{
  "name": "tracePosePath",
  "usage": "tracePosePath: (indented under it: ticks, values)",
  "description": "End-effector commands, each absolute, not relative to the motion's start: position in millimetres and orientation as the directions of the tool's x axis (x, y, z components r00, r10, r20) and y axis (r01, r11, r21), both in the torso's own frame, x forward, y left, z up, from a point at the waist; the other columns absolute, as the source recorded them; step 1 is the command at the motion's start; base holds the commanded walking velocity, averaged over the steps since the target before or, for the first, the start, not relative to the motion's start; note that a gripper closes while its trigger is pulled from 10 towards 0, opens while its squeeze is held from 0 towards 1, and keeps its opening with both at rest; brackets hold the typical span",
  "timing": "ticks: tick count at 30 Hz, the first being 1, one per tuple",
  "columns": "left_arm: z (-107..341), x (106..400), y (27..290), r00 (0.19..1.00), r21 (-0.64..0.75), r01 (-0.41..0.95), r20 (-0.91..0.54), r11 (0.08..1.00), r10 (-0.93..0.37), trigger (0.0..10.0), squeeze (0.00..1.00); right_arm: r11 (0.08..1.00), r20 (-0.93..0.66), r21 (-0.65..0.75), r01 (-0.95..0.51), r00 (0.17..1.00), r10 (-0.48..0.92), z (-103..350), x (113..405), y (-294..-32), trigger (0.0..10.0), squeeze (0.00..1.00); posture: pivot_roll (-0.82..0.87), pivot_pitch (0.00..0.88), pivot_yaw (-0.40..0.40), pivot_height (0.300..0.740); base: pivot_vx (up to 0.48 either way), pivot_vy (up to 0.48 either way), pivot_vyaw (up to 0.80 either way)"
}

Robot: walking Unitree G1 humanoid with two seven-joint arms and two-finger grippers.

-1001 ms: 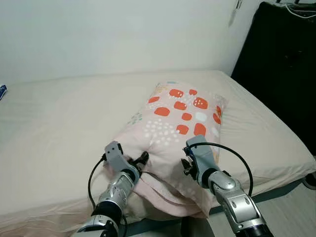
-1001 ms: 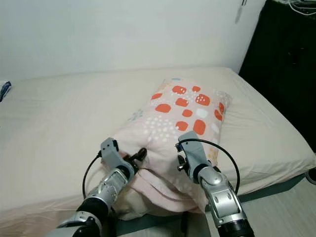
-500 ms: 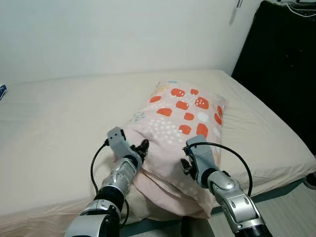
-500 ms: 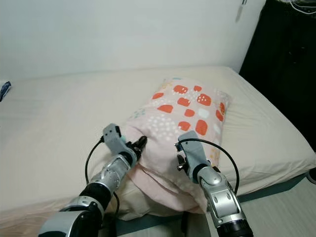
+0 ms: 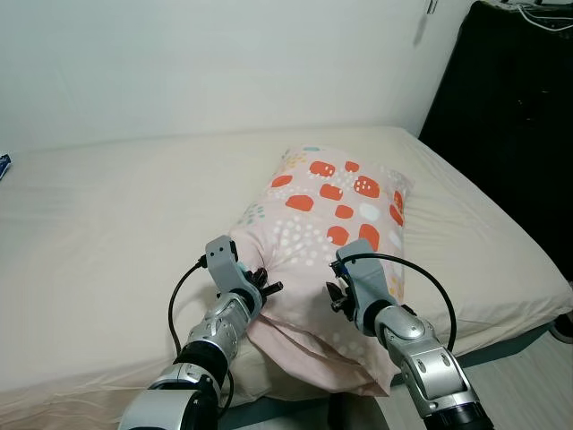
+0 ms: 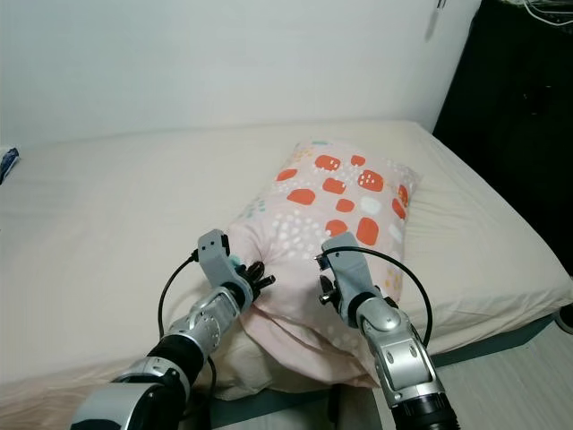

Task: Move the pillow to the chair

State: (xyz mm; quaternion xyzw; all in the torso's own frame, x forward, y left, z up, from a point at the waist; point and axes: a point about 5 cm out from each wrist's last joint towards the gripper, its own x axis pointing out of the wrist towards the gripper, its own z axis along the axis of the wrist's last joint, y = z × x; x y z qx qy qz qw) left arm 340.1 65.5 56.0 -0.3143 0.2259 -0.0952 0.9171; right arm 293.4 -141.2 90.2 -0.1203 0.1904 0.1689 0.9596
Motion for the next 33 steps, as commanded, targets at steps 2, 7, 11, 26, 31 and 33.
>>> tracePosePath:
  ticks: [2,7,11,26,31,33]
  values:
    - [79,345,29,0.847,-0.635,0.181,-0.287,0.751,-0.447,0.0,0.00,0.923,-0.368,-0.151,-0.354,0.887,0.280,96,296,-142,10.0,0.00,-0.02,0.046,-0.038,0.578,0.000,0.000,0.00]
    - [95,362,63,0.835,-0.458,0.342,-0.252,0.821,-0.489,0.0,0.00,0.910,-0.297,-0.103,-0.401,0.886,0.357,108,297,-135,10.0,0.00,-0.02,0.041,-0.039,0.578,0.000,0.000,0.00]
    - [102,369,105,0.840,-0.323,0.381,-0.269,0.866,-0.470,0.0,0.00,0.895,-0.274,-0.089,-0.437,0.875,0.399,110,295,-132,10.0,0.00,-0.01,0.027,-0.046,0.578,0.000,0.000,0.00]
    - [109,357,229,0.766,0.175,0.499,-0.547,0.849,-0.338,0.0,0.00,0.905,-0.297,-0.095,-0.416,0.879,0.373,104,296,-135,10.0,0.00,0.01,0.012,-0.054,0.578,0.000,0.000,0.00]
    - [135,350,299,0.817,0.570,0.411,-0.577,0.711,-0.009,0.0,0.00,0.905,-0.297,-0.092,-0.414,0.879,0.372,103,295,-136,10.0,0.00,0.01,0.011,-0.056,0.578,0.000,0.000,0.00]
    - [142,349,308,0.824,0.614,0.394,-0.565,0.684,0.032,0.0,0.00,0.905,-0.298,-0.091,-0.414,0.879,0.372,102,294,-136,10.0,0.00,0.01,0.012,-0.057,0.578,0.000,0.000,0.00]
